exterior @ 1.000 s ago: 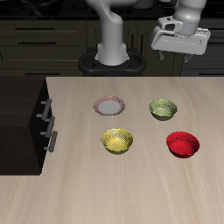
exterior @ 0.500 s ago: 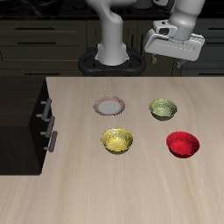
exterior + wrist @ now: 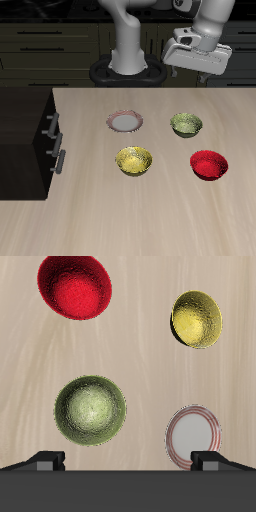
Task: Place the green bowl on top of the wooden cabinet
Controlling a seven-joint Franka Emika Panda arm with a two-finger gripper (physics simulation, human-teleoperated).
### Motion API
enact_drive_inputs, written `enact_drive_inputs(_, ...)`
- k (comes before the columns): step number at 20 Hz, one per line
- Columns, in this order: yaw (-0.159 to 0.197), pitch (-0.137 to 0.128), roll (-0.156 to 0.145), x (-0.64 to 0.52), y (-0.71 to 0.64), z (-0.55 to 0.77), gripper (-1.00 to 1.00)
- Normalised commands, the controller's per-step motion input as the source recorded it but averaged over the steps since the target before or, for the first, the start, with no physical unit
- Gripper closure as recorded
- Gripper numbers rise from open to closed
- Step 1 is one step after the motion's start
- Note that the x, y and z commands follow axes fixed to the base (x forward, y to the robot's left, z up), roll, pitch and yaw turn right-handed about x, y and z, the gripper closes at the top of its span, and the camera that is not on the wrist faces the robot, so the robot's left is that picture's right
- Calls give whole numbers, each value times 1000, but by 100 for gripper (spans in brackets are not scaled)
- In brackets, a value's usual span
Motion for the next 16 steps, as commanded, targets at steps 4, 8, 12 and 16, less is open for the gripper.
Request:
enact_drive_inputs(4, -18, 49, 11, 56, 60, -264, -100)
enact_drive_inputs(8, -7, 39, 5, -6, 26, -278, -100)
enact_drive_inputs(12, -17, 41, -5, 28, -21, -247, -100)
enact_drive_inputs(16, -18, 18, -5, 29, -7, -108, -100)
